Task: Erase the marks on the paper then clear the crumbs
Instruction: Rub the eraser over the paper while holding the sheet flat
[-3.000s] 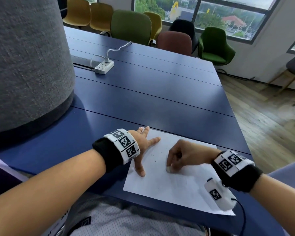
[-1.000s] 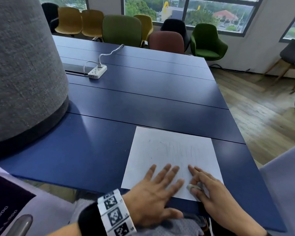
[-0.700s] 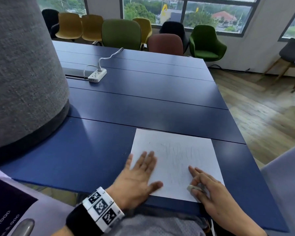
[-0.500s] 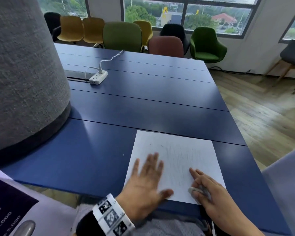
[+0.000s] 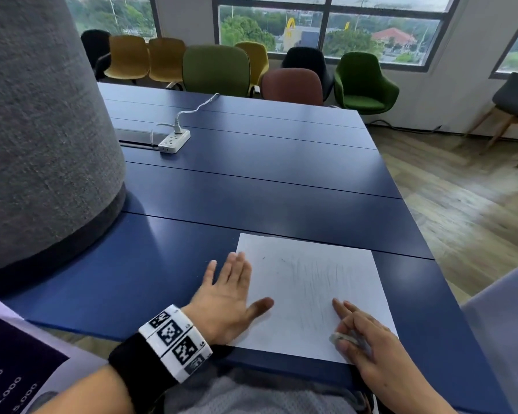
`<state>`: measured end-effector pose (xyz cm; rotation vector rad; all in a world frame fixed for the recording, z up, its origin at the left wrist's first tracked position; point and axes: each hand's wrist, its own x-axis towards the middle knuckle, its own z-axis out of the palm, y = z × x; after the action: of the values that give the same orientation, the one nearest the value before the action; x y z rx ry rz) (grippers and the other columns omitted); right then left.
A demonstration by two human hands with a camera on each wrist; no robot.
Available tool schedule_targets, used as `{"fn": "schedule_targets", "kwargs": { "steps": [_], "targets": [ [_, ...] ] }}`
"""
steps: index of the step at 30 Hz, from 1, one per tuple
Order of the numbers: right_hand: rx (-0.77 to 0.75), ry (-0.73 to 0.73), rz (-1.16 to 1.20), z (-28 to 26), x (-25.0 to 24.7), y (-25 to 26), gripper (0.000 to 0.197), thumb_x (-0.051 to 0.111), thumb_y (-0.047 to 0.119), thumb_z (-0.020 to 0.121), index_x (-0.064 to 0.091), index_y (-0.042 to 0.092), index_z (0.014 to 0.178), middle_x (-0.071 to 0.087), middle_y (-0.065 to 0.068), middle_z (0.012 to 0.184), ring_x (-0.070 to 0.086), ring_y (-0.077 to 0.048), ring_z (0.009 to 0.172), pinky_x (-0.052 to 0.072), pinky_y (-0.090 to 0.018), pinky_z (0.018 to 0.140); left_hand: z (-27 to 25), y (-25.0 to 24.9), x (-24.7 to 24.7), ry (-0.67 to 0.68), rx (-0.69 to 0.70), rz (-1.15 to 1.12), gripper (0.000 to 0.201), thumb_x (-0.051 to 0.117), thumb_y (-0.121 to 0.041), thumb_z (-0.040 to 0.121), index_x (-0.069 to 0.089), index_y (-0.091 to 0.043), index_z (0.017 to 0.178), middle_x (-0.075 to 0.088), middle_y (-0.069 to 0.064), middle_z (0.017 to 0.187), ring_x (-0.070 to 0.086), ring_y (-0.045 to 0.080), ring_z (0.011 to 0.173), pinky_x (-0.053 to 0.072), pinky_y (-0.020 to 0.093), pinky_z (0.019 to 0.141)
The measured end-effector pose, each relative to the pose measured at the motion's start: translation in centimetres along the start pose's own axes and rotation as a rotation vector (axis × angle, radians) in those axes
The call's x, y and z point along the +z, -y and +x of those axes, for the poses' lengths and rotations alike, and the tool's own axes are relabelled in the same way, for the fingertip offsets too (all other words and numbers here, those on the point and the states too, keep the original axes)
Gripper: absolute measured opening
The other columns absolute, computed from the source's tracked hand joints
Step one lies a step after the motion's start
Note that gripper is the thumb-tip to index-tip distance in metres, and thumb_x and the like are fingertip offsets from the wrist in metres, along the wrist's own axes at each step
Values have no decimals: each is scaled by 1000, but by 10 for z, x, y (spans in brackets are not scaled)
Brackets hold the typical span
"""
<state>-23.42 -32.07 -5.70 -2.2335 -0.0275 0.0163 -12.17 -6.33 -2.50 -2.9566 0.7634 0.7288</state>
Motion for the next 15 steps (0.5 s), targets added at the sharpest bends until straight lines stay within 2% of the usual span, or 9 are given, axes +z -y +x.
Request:
{"fn": "schedule_targets", "kwargs": {
  "steps": [2, 4, 5, 7, 11, 15],
  "targets": [
    [2, -9, 8, 0, 1, 0, 23, 71, 12, 86, 60, 32, 82, 54, 22, 134, 29, 19, 132, 26, 1, 102, 4, -12, -9, 19, 77, 88, 108, -22, -86, 63, -32, -13, 142, -40, 2, 149, -35, 18, 142, -16, 49, 119],
    [9, -6, 21, 0, 1, 0, 30, 71, 14, 86, 58, 41, 88, 53, 25, 134, 29, 19, 133, 28, -11, 110, 13, -25, -17, 13, 120, 185, 96, -1, -77, 84, -26, -12, 149, -39, 1, 150, -33, 18, 143, -15, 49, 119],
    [17, -2, 24, 0, 0, 1, 32, 71, 15, 86, 57, 44, 89, 53, 27, 134, 29, 18, 133, 29, -17, 113, 19, -32, -19, -4, 150, 223, 92, 5, -74, 89, -24, -13, 151, -38, 2, 152, -32, 18, 144, -15, 49, 119],
    [24, 2, 23, 0, -1, 1, 33, 71, 16, 86, 58, 46, 91, 53, 29, 134, 30, 19, 132, 29, -22, 114, 32, -44, -20, -36, 242, 283, 89, 10, -72, 92, -22, -14, 152, -35, 3, 156, -31, 18, 145, -16, 49, 119],
    [29, -7, 49, 0, -1, 0, 27, 71, 17, 86, 59, 41, 90, 54, 30, 131, 31, 20, 131, 31, -23, 113, 55, -57, -10, 7, 392, 275, 87, 15, -70, 96, -18, -16, 154, -31, 2, 159, -29, 16, 146, -17, 46, 119],
    [44, -10, 107, 1, 2, 0, 27, 69, 14, 87, 62, 40, 85, 55, 25, 133, 30, 16, 135, 34, -29, 115, 57, -41, -9, 21, 337, 209, 86, 15, -67, 97, -20, -13, 154, -30, 4, 160, -28, 14, 146, -13, 46, 120]
  ]
}}
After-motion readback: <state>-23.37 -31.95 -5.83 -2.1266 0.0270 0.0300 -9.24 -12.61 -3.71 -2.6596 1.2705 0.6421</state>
